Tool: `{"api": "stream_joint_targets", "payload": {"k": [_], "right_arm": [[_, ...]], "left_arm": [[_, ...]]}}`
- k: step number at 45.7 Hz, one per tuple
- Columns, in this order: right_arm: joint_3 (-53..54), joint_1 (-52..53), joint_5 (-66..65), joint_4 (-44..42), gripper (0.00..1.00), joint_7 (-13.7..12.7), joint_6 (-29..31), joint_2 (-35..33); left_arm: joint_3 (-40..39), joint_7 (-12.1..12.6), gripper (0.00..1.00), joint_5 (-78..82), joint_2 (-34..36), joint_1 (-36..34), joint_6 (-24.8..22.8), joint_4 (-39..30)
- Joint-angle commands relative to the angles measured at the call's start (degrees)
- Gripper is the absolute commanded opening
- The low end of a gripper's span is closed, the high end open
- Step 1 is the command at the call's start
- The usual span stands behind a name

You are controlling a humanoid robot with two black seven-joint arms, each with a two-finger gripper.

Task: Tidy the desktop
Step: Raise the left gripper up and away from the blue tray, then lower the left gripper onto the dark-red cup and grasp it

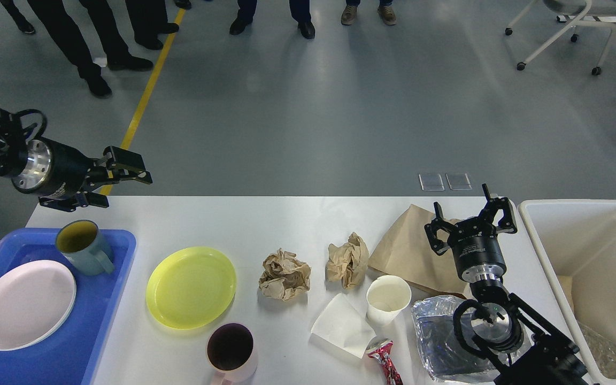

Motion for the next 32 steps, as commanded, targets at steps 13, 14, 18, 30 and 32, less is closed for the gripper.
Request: {"api": "stream_joint_targets", "payload": {"k": [13, 14, 18, 30, 32], "right_arm": [[0.0, 0.0, 0.0, 0.0, 1.00, 0.0, 0.0, 0.1], [0.0, 0.0, 0.0, 0.0, 1.00, 0.0, 0.0, 0.0], [0.0, 0.0, -0.1, 0.0, 1.00, 0.0, 0.0, 0.0], [0.0, 0.0, 0.0, 0.0, 1.00, 0.0, 0.0, 0.0], [0.0, 0.0, -0.1, 0.0, 1.00, 0.0, 0.0, 0.0]], "left_arm": [[8.4, -0.4, 0.97, -0.7, -26.4, -16.2, -5.7, -7.6], [8.5, -0.4, 0.97, -0.7, -26.5, -17.7, -5.6, -8.9], [8.5, -0.6, 0.97, -1.0, -27.1, -22.0, -5.8, -13.6], [8.1, 0.1, 0.97, -4.8, -30.7, -34.4, -10.6, -24.5], [8.9, 1.2, 0.97, -7.6, -30.9, -36.0, -10.8, -25.8]]}}
